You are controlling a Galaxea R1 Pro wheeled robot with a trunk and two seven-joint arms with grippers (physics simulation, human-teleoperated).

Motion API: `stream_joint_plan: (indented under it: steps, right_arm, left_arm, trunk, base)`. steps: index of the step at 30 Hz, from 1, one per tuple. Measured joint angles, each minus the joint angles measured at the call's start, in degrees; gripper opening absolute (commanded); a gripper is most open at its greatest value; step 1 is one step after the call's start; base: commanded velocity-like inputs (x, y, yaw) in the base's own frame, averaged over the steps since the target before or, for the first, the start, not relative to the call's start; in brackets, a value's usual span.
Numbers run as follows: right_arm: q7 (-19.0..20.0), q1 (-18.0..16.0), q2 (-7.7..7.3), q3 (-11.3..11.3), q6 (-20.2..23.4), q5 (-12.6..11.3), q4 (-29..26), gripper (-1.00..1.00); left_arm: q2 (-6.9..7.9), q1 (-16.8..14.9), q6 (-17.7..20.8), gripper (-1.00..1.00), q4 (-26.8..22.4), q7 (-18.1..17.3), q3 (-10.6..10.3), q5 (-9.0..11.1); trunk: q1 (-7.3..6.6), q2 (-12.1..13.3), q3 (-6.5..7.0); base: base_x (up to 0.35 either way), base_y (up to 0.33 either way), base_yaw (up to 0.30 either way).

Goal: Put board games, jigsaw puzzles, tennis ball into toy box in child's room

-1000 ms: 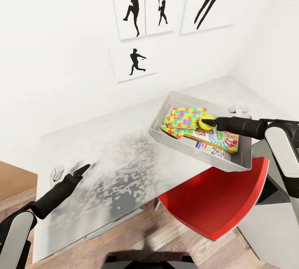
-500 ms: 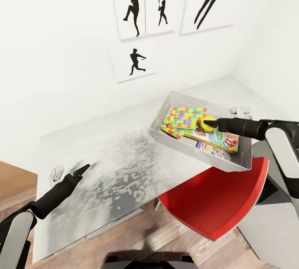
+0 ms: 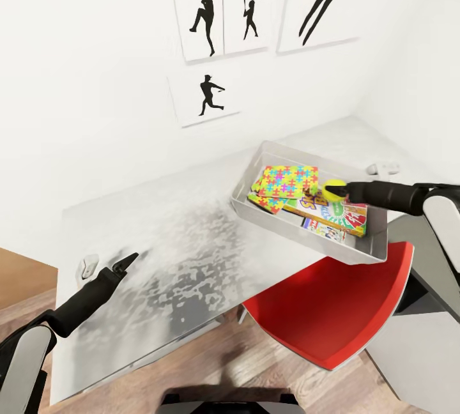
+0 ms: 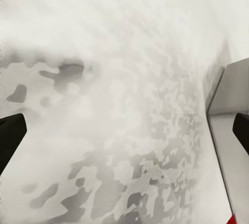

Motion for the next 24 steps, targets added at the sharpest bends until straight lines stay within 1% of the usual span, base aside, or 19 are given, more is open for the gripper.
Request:
stream_joint_plan:
  steps: [3,4,5,7,8,9,11,13,14,18,20,21,23,24]
  right_arm:
    - [0.02,-0.08,-1.87,-0.04,0.00,-0.68,-0.01,-1.00]
    - [0.02,-0.08,-1.89,-0.04,0.00,-0.77,-0.01,-1.00]
    - [0.02,-0.13,-2.52,-0.02,0.00,-1.40,-0.02,-1.00]
    - [0.03,-0.29,-4.01,0.21,0.01,-3.88,-0.07,-1.00]
    - [0.03,-0.45,-4.91,0.51,0.01,-5.58,-0.08,-1.00]
    - [0.03,-0.45,-4.94,0.53,0.01,-5.65,-0.08,-1.00]
    - [0.03,-1.12,-7.06,1.83,0.02,-9.55,-0.12,-1.00]
    - [0.04,-2.12,-9.56,4.34,0.03,-13.74,-0.12,-1.00]
    - [0.04,-2.13,-9.61,4.38,0.03,-13.75,-0.12,-1.00]
    - [0.04,-5.44,-14.50,11.53,0.04,-21.81,-0.12,-1.00]
    - [0.04,-7.47,-16.43,15.29,0.06,-25.73,-0.12,-1.00]
    - [0.04,-8.41,-17.24,17.07,0.06,-27.42,-0.12,-1.00]
    - [0.01,-9.93,-18.65,20.17,0.09,-30.08,-0.09,-1.00]
    - [0.01,-9.95,-18.68,20.21,0.09,-30.08,-0.09,-1.00]
  left_arm:
    - [0.00,0.00,0.00,1.00,0.01,0.00,0.02,-0.05]
    - [0.00,0.00,0.00,1.00,0.01,0.00,0.02,-0.05]
    - [0.00,0.00,0.00,1.00,0.02,0.00,0.02,-0.07]
    - [0.03,0.00,0.00,1.00,0.05,0.00,0.03,-0.07]
    - [0.06,0.00,0.00,1.00,0.06,0.00,0.05,-0.07]
    - [0.06,0.00,0.00,1.00,0.06,0.00,0.05,-0.07]
    - [0.10,0.00,0.00,1.00,0.08,0.00,0.08,-0.05]
    - [0.16,0.00,0.00,1.00,0.09,0.00,0.10,-0.06]
    - [0.16,0.00,0.00,1.00,0.09,0.00,0.09,-0.06]
    - [0.24,0.00,0.00,1.00,0.10,0.00,0.13,-0.05]
    - [0.28,0.00,0.00,1.00,0.10,0.00,0.16,-0.02]
    - [0.29,0.00,0.00,1.00,0.10,0.00,0.19,0.00]
    - [0.31,0.00,0.00,1.00,0.10,0.00,0.23,0.04]
    - [0.31,0.00,0.00,1.00,0.10,0.00,0.23,0.04]
  trunk:
    - [0.00,0.00,0.00]
    - [0.00,0.00,0.00]
    - [0.00,0.00,0.00]
    - [0.00,0.00,0.00]
    - [0.00,0.00,0.00]
    - [0.00,0.00,0.00]
    - [0.00,0.00,0.00]
    - [0.00,0.00,0.00]
    - [0.00,0.00,0.00]
    - [0.00,0.00,0.00]
    - [0.00,0.00,0.00]
    - [0.00,0.00,0.00]
    - [0.00,0.00,0.00]
    - [0.00,0.01,0.00]
  base:
    - [0.000,0.000,0.000]
    - [0.000,0.000,0.000]
    - [0.000,0.000,0.000]
    - [0.000,0.000,0.000]
    - [0.000,0.000,0.000]
    - [0.000,0.000,0.000]
    - [0.000,0.000,0.000]
    - [0.000,0.000,0.000]
    - [0.000,0.000,0.000]
    - [0.000,0.000,0.000]
    - [0.000,0.000,0.000]
    - [0.000,0.000,0.000]
    - [0.000,0.000,0.000]
    - [0.000,0.000,0.000]
